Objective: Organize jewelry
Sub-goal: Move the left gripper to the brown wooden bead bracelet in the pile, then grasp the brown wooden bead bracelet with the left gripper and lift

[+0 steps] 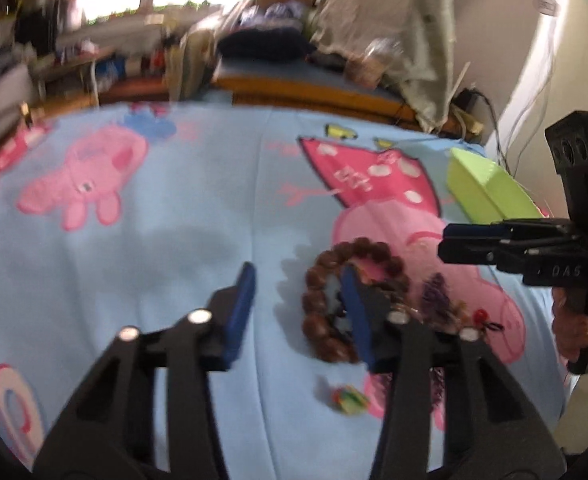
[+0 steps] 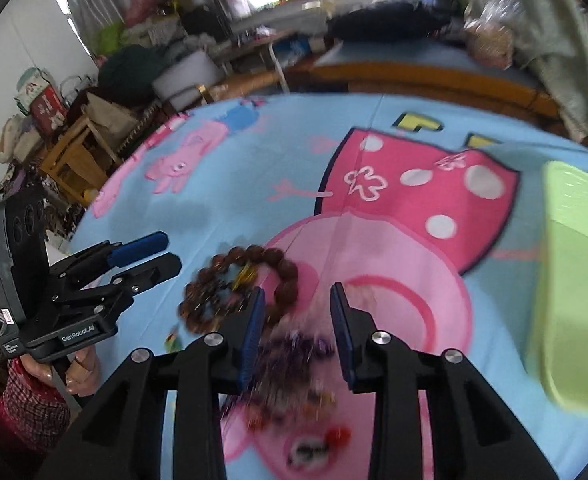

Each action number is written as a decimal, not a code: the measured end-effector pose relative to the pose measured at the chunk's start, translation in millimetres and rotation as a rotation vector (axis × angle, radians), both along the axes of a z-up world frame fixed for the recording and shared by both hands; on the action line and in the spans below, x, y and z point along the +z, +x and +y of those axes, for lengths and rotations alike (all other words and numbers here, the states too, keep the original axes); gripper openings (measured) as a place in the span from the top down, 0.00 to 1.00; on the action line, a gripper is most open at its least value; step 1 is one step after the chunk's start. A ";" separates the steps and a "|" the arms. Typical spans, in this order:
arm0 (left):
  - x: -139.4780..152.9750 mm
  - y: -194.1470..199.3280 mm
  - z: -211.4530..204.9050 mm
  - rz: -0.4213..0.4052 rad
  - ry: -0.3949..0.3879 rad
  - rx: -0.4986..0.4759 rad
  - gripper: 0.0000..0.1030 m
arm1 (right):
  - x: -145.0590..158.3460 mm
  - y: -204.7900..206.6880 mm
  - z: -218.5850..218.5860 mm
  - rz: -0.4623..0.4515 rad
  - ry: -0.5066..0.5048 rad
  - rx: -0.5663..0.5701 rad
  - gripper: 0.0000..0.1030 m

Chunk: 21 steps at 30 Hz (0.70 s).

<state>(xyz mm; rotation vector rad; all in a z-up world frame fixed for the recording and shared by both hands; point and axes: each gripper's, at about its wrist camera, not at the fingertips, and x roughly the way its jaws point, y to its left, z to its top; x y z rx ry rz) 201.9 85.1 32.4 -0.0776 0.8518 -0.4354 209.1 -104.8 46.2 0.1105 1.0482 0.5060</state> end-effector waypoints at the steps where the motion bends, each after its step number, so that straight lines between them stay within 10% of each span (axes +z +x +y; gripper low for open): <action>1: -5.1 7.3 0.2 0.031 -0.013 -0.006 0.69 | -4.1 5.0 4.9 0.012 -0.007 0.018 0.96; 13: -15.4 2.3 -14.7 0.089 0.010 -0.049 0.86 | 9.1 -5.6 23.5 -0.126 -0.071 0.114 1.00; 21: 93.0 -74.8 -3.7 -0.233 -0.128 -0.052 0.86 | 116.4 -84.6 -12.5 -0.444 0.079 0.143 1.00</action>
